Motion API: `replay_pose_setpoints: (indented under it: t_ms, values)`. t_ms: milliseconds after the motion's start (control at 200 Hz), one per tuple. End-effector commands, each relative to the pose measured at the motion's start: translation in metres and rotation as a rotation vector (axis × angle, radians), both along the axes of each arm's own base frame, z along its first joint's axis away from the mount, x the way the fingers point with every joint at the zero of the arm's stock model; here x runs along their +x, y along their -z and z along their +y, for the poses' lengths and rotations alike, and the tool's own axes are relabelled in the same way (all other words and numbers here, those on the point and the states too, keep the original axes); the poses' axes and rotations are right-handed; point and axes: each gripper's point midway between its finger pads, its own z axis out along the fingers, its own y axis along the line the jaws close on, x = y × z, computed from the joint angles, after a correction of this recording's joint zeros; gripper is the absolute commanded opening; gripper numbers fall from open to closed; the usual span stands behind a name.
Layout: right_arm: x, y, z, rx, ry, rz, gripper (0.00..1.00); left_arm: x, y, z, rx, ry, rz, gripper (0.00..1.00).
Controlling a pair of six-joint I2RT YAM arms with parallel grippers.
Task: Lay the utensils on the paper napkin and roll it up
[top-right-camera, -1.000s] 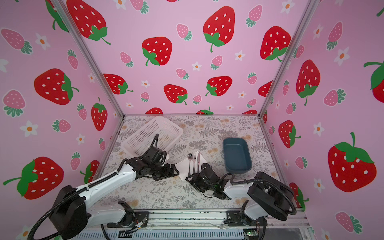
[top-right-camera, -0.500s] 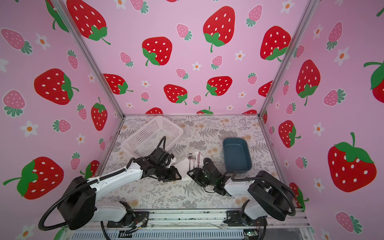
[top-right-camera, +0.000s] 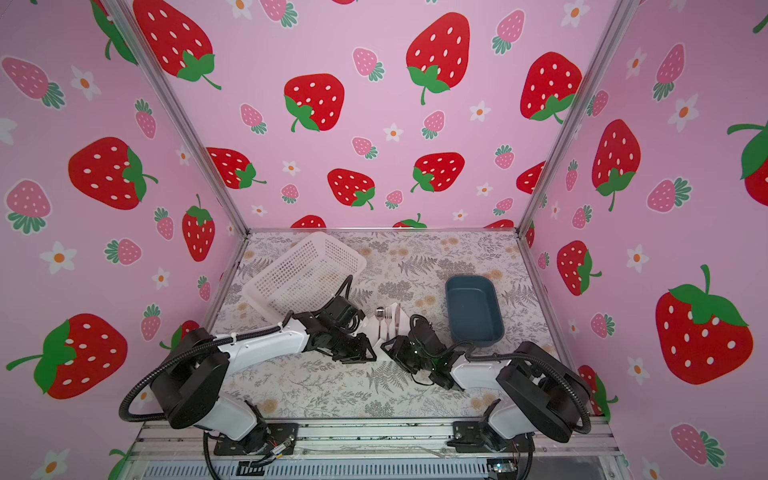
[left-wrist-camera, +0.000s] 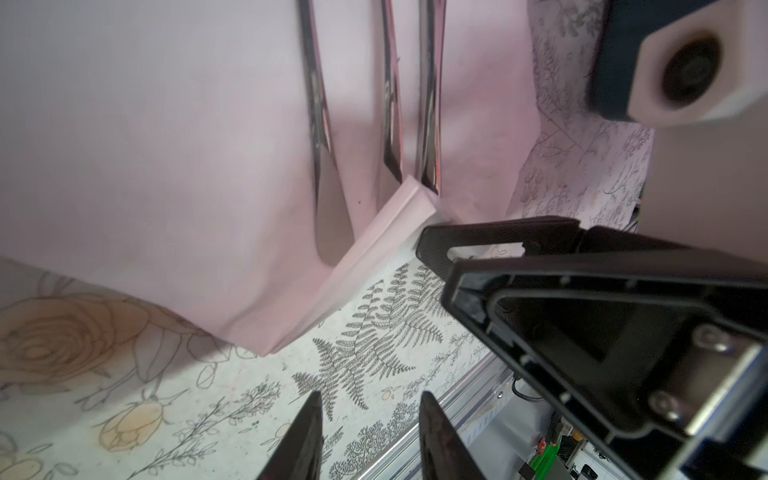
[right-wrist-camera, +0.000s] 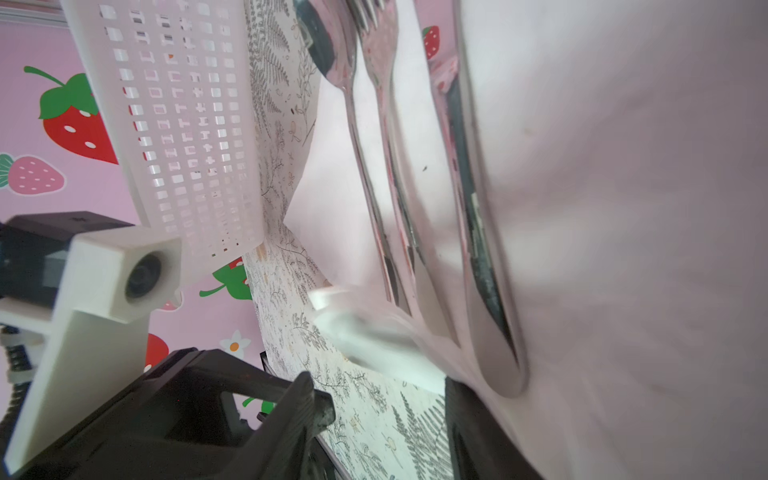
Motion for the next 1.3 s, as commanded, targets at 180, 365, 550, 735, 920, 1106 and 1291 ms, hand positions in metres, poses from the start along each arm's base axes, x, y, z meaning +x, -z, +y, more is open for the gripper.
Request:
replay_pose_setpoints:
  t_ms: [180,365,550,735,920,1106,1291]
  values:
    - [0.002,-0.006,-0.02,-0.135,-0.02,-0.08,0.54,0.02,-0.001,-0.014,0.004,-0.01,-0.035,0.4]
    - [0.001,-0.011,-0.025,-0.193,-0.078,-0.143,0.54,0.025,0.0,-0.019,0.005,-0.005,-0.042,0.4]
    - [0.011,-0.014,-0.04,-0.421,-0.195,-0.271,0.55,0.028,-0.001,-0.02,0.01,0.0,-0.051,0.4]
    - [0.014,-0.01,-0.04,-0.563,-0.384,-0.39,0.54,0.027,-0.002,-0.019,0.016,0.004,-0.05,0.4]
    - [0.015,-0.024,-0.03,-0.52,-0.483,-0.581,0.55,0.027,-0.003,-0.017,0.022,0.007,-0.051,0.4]
    - [0.011,-0.027,-0.024,-0.507,-0.575,-0.664,0.56,0.026,-0.004,-0.017,0.023,0.007,-0.05,0.4]
    - [0.009,-0.014,-0.014,-0.505,-0.652,-0.649,0.53,0.027,-0.007,-0.018,0.018,0.006,-0.051,0.39]
